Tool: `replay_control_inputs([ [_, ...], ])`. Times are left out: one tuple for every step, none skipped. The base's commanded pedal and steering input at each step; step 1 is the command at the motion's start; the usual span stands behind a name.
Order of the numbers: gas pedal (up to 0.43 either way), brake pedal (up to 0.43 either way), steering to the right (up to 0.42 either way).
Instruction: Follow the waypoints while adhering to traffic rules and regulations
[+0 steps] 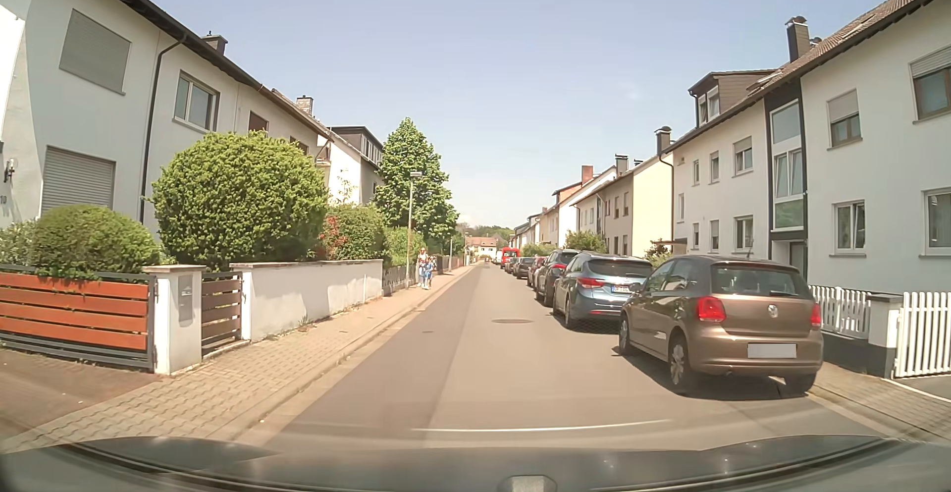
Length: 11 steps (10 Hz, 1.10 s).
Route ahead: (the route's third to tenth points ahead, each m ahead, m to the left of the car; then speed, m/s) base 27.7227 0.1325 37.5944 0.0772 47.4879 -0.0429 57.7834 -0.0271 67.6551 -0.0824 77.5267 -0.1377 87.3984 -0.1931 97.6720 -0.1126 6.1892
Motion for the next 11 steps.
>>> replay_control_inputs([
  [0.0,0.0,-0.008],
  [0.0,0.0,-0.006],
  [0.0,0.0,-0.004],
  [0.0,0.0,-0.003],
  [0.0,0.0,0.003],
  [0.0,0.0,0.013],
  [0.0,0.0,0.02],
  [0.0,0.0,0.025],
  [0.0,0.0,0.026],
  [0.0,0.0,0.026],
  [0.0,0.0,0.026],
])
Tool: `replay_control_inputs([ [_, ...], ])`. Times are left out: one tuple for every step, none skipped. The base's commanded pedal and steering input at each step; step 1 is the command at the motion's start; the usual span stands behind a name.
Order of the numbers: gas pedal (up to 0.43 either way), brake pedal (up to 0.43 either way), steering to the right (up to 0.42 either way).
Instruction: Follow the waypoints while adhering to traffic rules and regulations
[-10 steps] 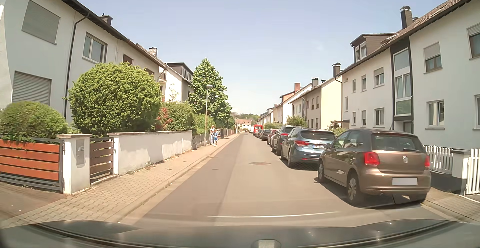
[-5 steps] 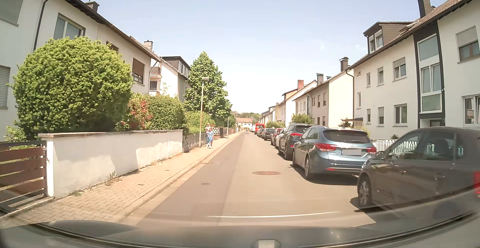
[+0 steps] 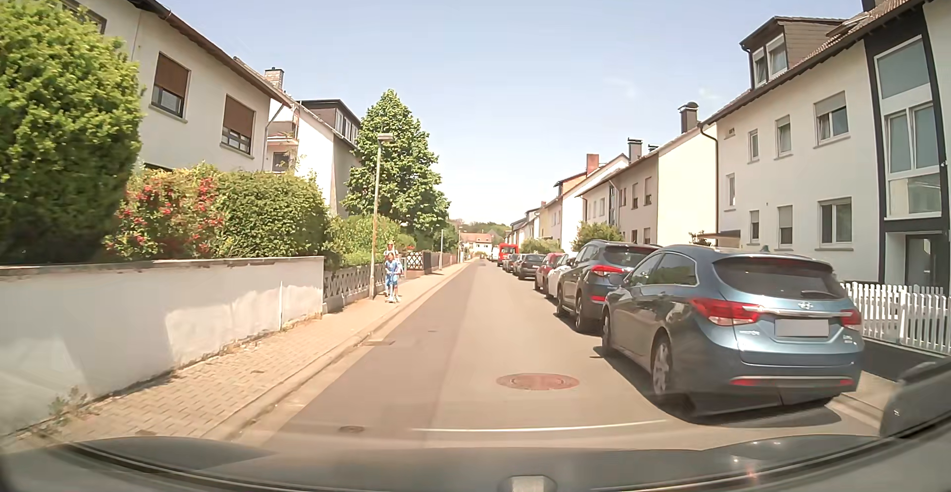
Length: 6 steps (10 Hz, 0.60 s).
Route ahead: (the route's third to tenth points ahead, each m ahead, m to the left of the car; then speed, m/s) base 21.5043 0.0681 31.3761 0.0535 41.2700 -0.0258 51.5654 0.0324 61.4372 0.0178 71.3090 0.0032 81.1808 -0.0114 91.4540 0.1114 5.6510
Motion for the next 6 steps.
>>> replay_control_inputs([
  [0.0,0.0,0.026],
  [0.0,0.0,0.022],
  [0.0,0.0,0.017],
  [0.0,0.0,0.007],
  [0.039,0.0,0.003],
  [0.047,0.0,0.002],
])
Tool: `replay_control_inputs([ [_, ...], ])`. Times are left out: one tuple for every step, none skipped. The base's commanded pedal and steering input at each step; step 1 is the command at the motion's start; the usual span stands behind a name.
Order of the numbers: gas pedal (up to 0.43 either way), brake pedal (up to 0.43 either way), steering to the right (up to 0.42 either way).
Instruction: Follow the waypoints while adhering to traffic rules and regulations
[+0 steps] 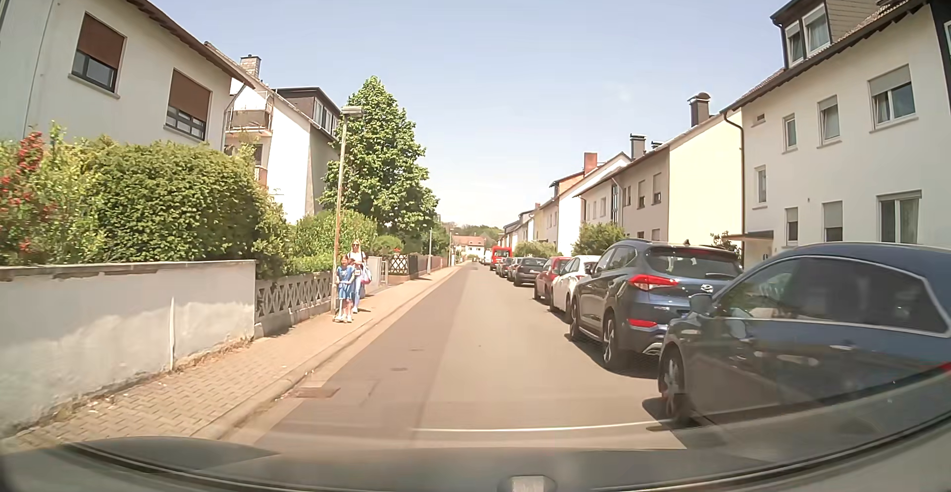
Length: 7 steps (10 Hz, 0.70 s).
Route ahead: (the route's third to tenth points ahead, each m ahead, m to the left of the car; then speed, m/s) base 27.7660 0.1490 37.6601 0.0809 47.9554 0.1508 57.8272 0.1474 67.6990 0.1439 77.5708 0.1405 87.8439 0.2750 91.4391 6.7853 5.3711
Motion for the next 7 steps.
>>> replay_control_inputs([
  [0.059,0.0,0.001],
  [0.059,0.0,0.001],
  [0.059,0.0,0.0],
  [0.067,0.0,0.0],
  [0.079,0.0,-0.001],
  [0.087,0.0,-0.001],
  [0.087,0.0,-0.001],
])
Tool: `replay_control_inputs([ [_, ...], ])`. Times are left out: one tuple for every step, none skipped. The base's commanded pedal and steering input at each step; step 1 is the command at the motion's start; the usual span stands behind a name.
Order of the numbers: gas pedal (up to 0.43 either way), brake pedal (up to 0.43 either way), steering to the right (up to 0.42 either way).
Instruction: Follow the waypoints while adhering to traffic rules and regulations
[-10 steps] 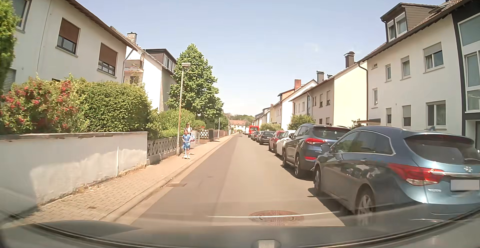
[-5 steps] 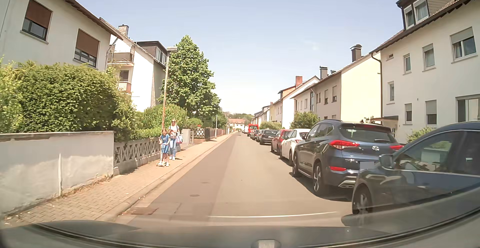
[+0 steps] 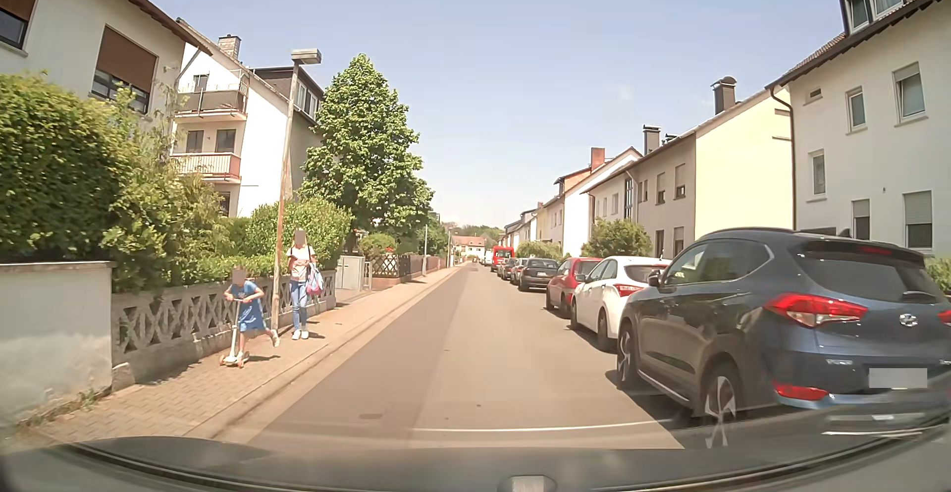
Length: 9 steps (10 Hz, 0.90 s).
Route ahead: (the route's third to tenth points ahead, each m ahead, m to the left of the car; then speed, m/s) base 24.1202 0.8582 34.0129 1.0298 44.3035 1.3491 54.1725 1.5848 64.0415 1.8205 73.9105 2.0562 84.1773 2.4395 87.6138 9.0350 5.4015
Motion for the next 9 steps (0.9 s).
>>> replay_control_inputs([
  [0.087,0.0,-0.003],
  [0.087,0.0,-0.005],
  [0.11,0.0,-0.005],
  [0.118,0.0,-0.005],
  [0.118,0.0,-0.005],
  [0.13,0.0,-0.005],
  [0.138,0.0,-0.005],
  [0.15,0.0,-0.005],
  [0.15,0.0,-0.005],
])
